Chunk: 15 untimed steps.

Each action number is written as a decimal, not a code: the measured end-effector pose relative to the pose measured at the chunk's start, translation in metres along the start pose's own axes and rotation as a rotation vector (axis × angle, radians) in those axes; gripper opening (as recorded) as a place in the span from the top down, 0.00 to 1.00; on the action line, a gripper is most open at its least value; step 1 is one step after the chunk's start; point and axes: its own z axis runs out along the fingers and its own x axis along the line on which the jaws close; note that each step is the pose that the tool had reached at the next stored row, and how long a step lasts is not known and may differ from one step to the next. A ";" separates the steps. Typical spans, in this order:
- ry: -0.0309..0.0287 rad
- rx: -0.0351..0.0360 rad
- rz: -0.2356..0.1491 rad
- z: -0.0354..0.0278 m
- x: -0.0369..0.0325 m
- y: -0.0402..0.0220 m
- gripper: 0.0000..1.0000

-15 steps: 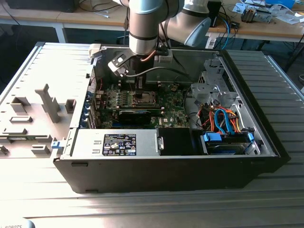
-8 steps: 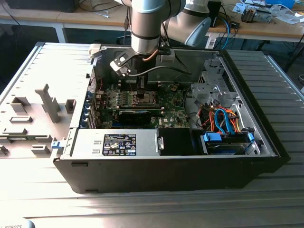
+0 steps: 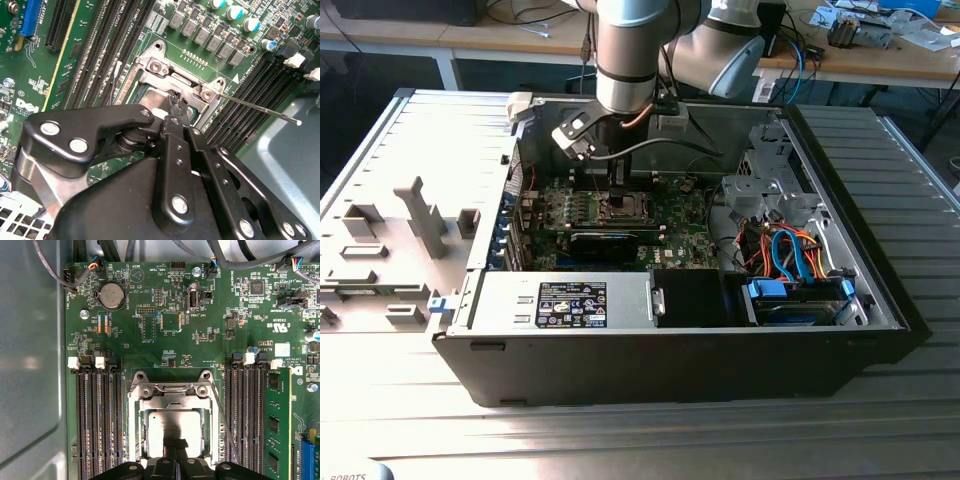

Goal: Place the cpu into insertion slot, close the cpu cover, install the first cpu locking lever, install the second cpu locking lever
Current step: 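Close the cpu cover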

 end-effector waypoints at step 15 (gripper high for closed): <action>-0.0001 0.0001 0.000 -0.0112 -0.0005 0.0001 0.89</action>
